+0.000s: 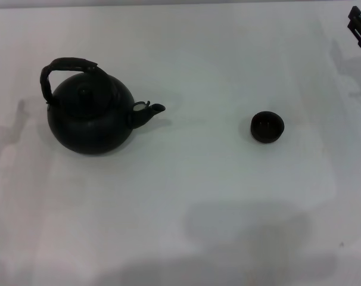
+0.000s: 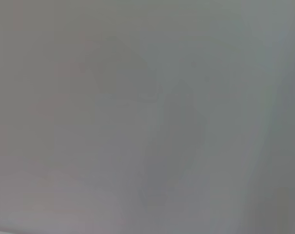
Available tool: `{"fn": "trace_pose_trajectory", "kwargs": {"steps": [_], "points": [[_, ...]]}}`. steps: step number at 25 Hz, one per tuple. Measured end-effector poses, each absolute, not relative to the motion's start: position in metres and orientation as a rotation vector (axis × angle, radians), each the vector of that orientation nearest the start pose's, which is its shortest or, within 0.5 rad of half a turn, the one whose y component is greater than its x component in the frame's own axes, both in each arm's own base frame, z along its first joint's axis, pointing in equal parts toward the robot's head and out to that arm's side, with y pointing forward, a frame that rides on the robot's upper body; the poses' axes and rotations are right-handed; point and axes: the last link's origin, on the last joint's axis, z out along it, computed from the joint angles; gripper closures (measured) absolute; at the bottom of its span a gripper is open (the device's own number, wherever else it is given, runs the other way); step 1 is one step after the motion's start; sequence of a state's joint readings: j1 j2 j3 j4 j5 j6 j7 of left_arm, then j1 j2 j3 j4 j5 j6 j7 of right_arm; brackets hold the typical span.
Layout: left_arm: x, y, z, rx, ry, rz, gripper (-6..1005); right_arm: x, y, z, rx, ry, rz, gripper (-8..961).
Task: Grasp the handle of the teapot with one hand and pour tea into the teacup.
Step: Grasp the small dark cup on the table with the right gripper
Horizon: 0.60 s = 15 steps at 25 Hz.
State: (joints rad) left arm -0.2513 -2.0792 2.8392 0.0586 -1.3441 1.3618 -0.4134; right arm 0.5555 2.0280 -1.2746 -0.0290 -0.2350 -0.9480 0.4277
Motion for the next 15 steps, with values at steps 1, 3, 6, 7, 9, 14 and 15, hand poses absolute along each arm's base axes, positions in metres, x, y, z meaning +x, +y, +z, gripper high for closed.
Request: {"fn": "trace_pose_trajectory", "kwargs": {"steps": [1,3,6,7,9,14,15], "points": [[-0.380,0.247,-0.002,-1.491,-0.751,-0.792,111,0.354,0.367,0.007,-1.660,0.730,0.587,265],[-0.380,0.246,-0.003,-1.495,-0.753,-0.793,112,0.349,0.367,0.005,-1.702,0.673,0.568,257],[-0.379,0.246,-0.005,-1.494,-0.760,-0.800,112,0.342,0.368,0.000,-1.760,0.621,0.559,244],[-0.378,0.246,-0.005,-1.494,-0.761,-0.802,112,0.340,0.369,-0.001,-1.769,0.613,0.568,216],[-0.378,0.246,-0.006,-1.499,-0.761,-0.806,112,0.336,0.370,0.000,-1.775,0.595,0.585,159],[-0.375,0.246,-0.009,-1.515,-0.762,-0.813,111,0.331,0.371,0.001,-1.780,0.561,0.606,75],[-0.375,0.246,-0.009,-1.515,-0.762,-0.813,111,0.331,0.371,0.002,-1.777,0.562,0.608,75]]}}
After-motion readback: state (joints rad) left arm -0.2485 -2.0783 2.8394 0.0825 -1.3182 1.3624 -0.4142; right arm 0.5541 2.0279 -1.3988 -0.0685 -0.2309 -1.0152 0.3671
